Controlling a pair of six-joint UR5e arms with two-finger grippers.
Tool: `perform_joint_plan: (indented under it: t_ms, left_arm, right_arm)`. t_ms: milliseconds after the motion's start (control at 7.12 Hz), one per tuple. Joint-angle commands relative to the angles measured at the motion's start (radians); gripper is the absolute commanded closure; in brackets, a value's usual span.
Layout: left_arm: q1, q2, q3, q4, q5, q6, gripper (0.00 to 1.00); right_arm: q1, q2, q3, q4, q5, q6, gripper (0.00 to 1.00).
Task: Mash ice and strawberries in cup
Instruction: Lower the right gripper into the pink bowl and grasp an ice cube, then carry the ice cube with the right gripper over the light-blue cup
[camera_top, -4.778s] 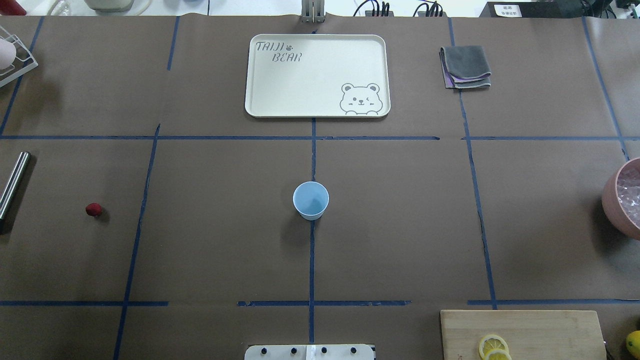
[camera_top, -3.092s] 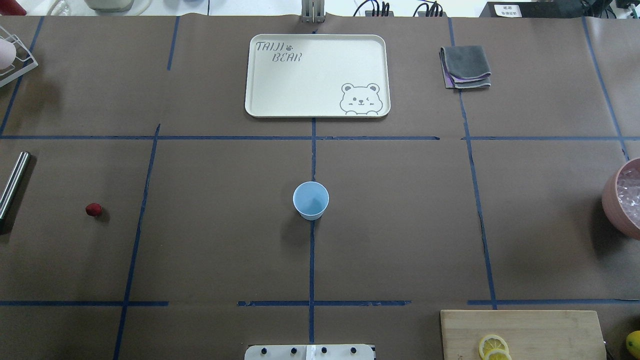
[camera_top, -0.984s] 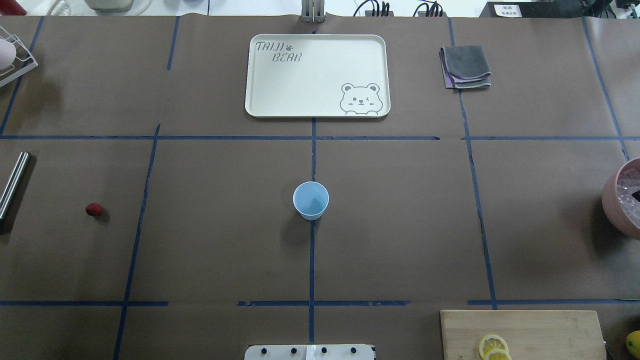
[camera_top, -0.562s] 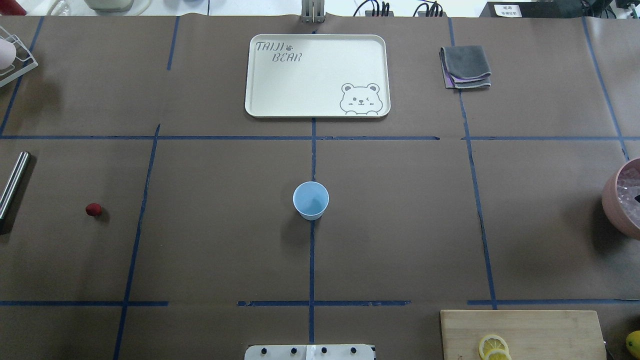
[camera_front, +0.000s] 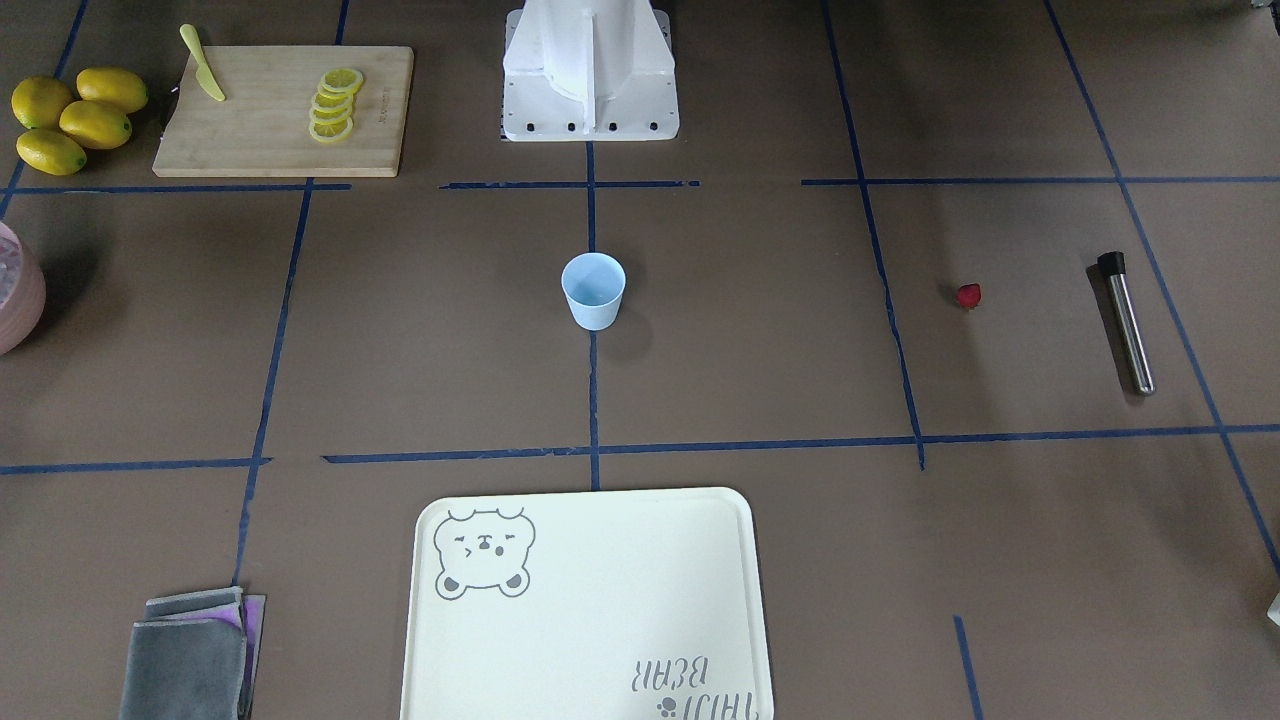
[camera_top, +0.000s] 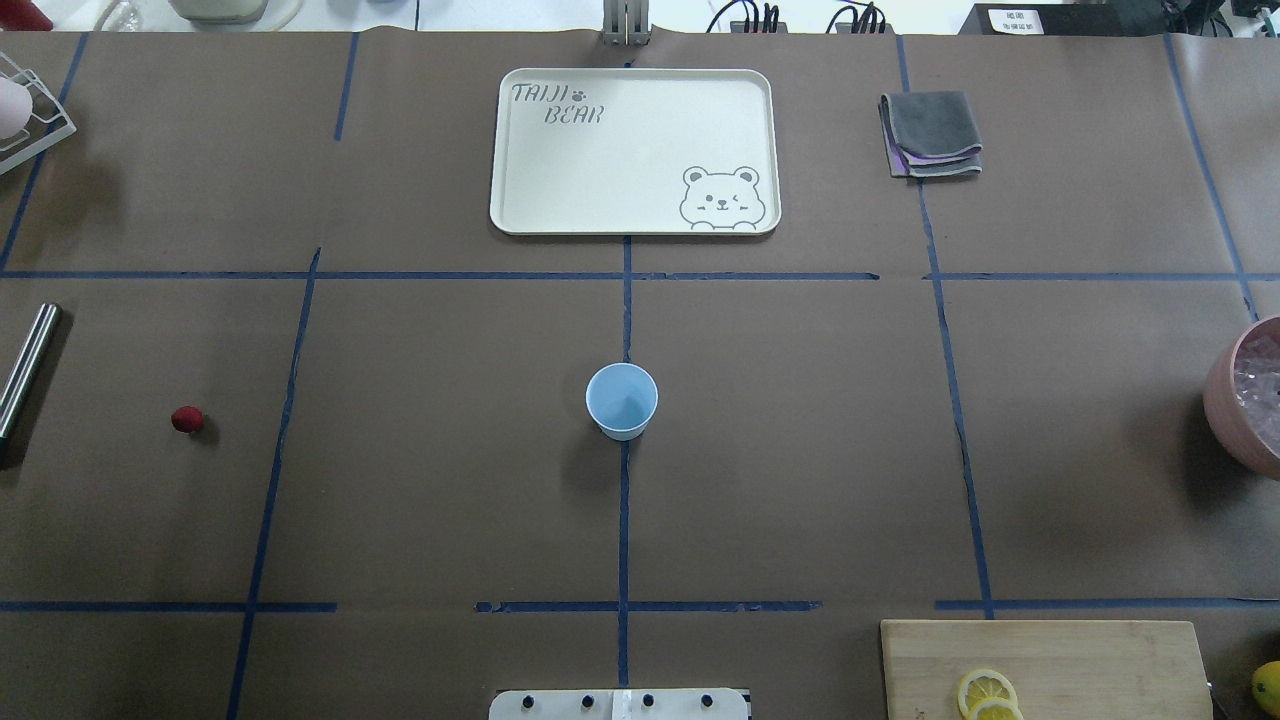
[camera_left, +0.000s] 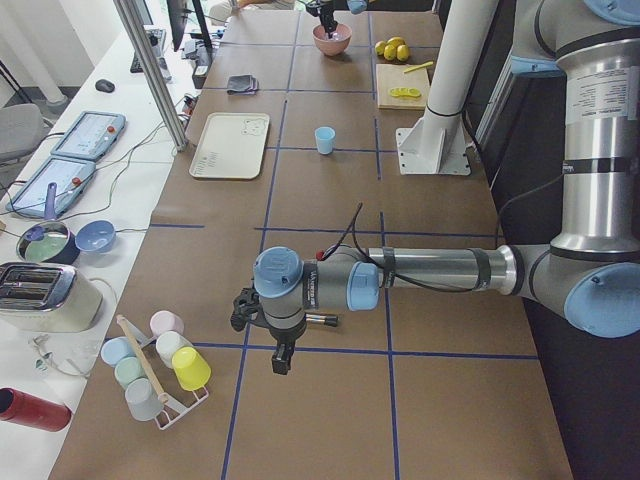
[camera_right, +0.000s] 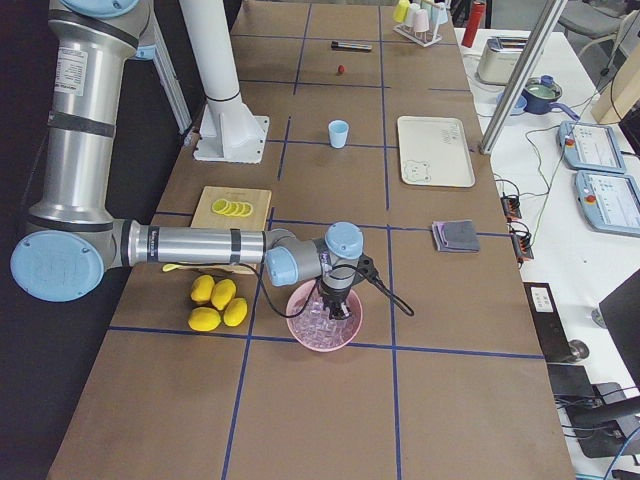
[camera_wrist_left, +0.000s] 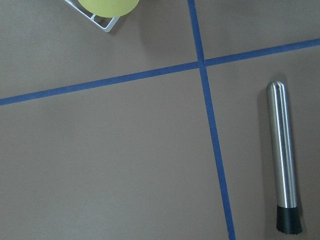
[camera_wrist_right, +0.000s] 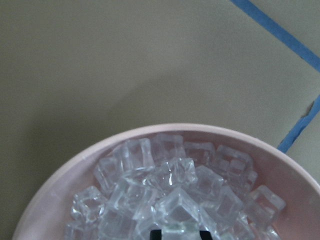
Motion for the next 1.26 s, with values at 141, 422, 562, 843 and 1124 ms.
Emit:
perform_joint_plan:
  t_ms: [141,422,562,843,1124]
  left_arm:
    - [0.0,0.0,-0.002,0.002,0.0,0.0,0.0]
    - [0.0,0.0,-0.002,0.002,0.0,0.0,0.0]
    - [0.0,0.0,-0.007,0.002,0.0,0.0,0.0]
    - [0.0,0.0,-0.007,0.0,0.0,0.0,0.0]
    - [0.0,0.0,-0.01,-0.002,-0.002,0.0,0.0]
  right_arm:
    - [0.062,0.017,0.042,-0.009,0.005,-0.011,1.0]
    - [0.067,0.09,0.083,-0.102,0.016,0.046,1.0]
    - [0.065,0.16,0.158,-0.234,0.017,0.136,1.0]
    - [0.044,0.308,0.279,-0.431,0.027,0.345,1.0]
    - [-0.146,0.471,0.32,-0.429,0.001,0.759,1.0]
